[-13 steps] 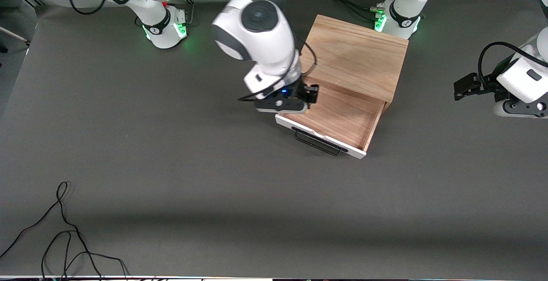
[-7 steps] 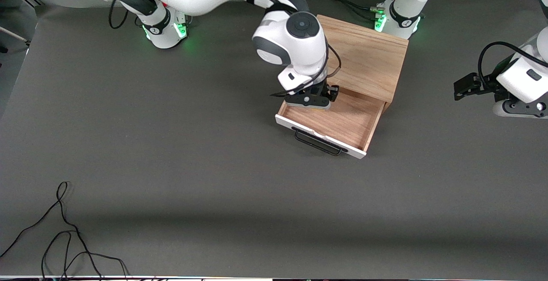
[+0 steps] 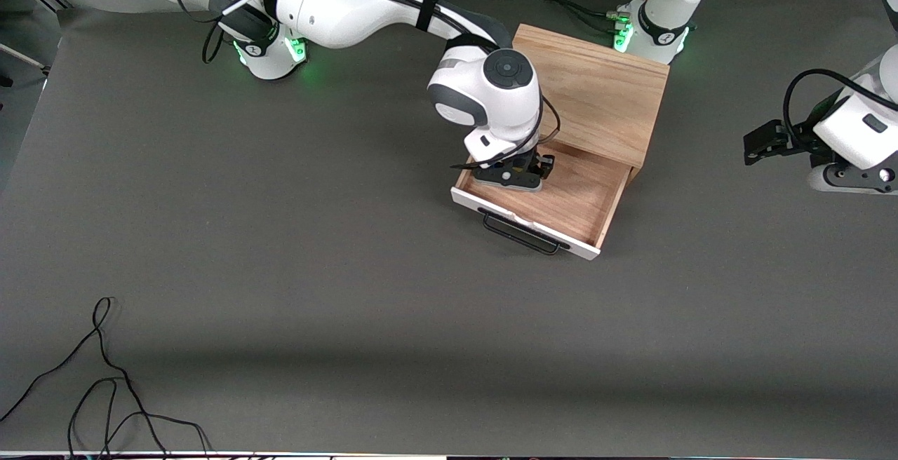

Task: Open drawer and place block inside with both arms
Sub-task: 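Carry the yellow cube with the right gripper over the open drawer, then open the right gripper to drop the cube into the drawer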

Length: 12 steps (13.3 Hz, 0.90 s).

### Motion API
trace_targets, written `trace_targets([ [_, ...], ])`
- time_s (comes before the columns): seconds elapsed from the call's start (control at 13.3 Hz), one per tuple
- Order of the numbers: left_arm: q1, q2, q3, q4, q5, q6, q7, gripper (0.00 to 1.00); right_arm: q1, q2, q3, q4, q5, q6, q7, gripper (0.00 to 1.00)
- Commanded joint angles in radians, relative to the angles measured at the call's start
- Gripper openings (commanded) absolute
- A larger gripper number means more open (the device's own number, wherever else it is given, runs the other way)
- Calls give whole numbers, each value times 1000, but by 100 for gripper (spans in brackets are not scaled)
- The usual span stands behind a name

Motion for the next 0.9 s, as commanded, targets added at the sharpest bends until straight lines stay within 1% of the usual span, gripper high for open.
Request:
trace_targets([
  [0.0,-10,-8,12,-7,3,15,16,100,37,13,-16,31,-68,-10,43,100],
  [0.08,-11,-8,12,-7,3,15,16,100,44,21,-16,31,-82,-10,45,100],
  [0.45,-10,-8,12,-7,3,15,16,100,41,13,-16,47,-82,-11,37,100],
  [0.75,-10,-8,12,-7,3,13,16,100,25,-54,-16,75,-71,-37,37,100],
  [0.83,-10,-8,12,-7,3,13,16,100,0,-82,-16,75,-57,-68,37,100],
])
